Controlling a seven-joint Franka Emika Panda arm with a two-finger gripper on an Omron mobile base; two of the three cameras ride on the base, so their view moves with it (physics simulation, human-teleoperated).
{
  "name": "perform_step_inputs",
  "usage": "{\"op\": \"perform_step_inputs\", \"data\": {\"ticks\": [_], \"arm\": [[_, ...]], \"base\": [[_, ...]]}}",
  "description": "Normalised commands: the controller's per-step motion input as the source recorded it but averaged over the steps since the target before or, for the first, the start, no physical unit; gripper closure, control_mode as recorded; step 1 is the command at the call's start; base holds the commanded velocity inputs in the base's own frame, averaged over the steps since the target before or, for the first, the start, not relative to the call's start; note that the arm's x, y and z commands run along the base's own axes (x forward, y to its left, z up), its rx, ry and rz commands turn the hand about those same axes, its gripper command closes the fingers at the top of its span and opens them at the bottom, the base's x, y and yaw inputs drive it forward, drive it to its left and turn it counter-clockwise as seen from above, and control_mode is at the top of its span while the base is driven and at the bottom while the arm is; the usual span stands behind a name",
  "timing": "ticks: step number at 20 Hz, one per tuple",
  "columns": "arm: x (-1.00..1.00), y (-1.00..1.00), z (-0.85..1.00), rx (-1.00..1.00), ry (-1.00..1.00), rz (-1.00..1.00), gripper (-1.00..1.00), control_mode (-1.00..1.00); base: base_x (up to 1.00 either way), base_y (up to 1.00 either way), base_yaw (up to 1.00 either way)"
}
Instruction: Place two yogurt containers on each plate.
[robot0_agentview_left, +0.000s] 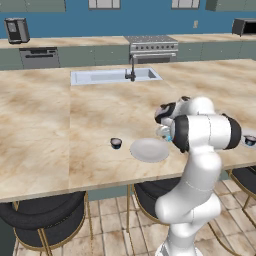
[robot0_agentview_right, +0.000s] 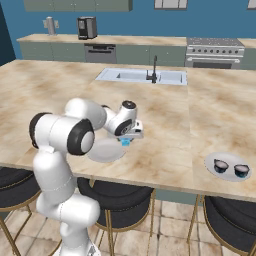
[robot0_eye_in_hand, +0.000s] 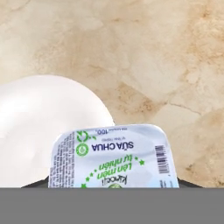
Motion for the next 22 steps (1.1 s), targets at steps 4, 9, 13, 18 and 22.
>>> {"op": "perform_step_inputs", "data": {"ticks": [4, 9, 13, 18, 22], "arm": [[-0.12, 0.83, -0.03, -0.05, 0.00, 0.00, 1.00, -1.00], [0.07, 0.05, -0.26, 0.00, 0.00, 0.00, 1.00, -1.00], [0.08, 0.00, -0.25, 0.00, 0.00, 0.00, 1.00, -1.00], [0.01, 0.00, -0.07, 0.00, 0.00, 0.00, 1.00, -1.00], [0.00, 0.02, 0.00, 0.00, 0.00, 0.00, -1.00, -1.00]], "base": [[0.00, 0.00, 0.00], [0.00, 0.00, 0.00], [0.00, 0.00, 0.00], [0.00, 0.00, 0.00], [0.00, 0.00, 0.00]]}}
